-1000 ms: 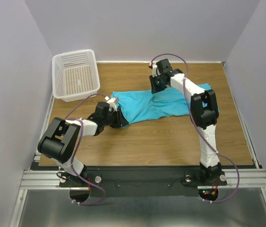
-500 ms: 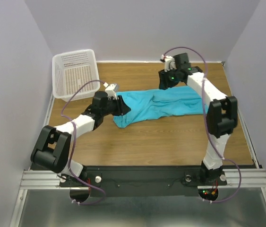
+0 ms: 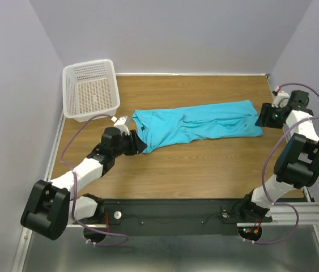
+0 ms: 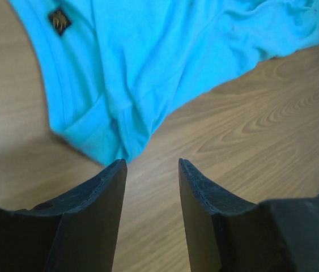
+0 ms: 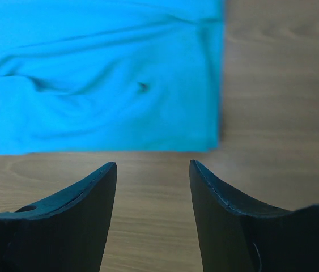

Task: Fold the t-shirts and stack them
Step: Fold the tshirt

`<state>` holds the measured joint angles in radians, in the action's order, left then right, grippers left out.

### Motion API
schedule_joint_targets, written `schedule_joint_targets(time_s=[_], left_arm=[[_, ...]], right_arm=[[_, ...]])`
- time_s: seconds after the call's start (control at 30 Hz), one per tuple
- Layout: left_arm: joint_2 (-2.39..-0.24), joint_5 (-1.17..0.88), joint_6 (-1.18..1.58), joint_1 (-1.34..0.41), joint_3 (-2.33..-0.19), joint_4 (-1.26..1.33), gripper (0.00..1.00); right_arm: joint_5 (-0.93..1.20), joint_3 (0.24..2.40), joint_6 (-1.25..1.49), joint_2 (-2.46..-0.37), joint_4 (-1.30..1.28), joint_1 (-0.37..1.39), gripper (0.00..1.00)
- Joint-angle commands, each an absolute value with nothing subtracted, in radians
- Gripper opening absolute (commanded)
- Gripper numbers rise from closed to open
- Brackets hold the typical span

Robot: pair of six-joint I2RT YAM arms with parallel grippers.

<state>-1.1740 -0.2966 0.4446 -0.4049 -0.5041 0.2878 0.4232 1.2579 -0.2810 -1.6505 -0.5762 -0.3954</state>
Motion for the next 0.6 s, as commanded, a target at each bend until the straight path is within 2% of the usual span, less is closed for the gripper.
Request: schedule_joint_targets(time_s=[0.0,0.17,0.57], left_arm=[[-1.109,-0.291,0.561,-0.394,-0.390,0.405,0.53],[-1.160,-0.311,0.604,-0.381,-0.377,0.478,0.54],[-1.239,-0.305,0.706,-0.359,-0.344,0.580,0.55]], right_arm=[[0.408,1.253,-0.301,-1.670,-0.563,-0.498,0.60],[0.356,1.293,-0.255,-1.752,-0.540,-0.512,0.60],[0.408,1.327,-0.172,-1.878,-0.511,-0.515,0.60]])
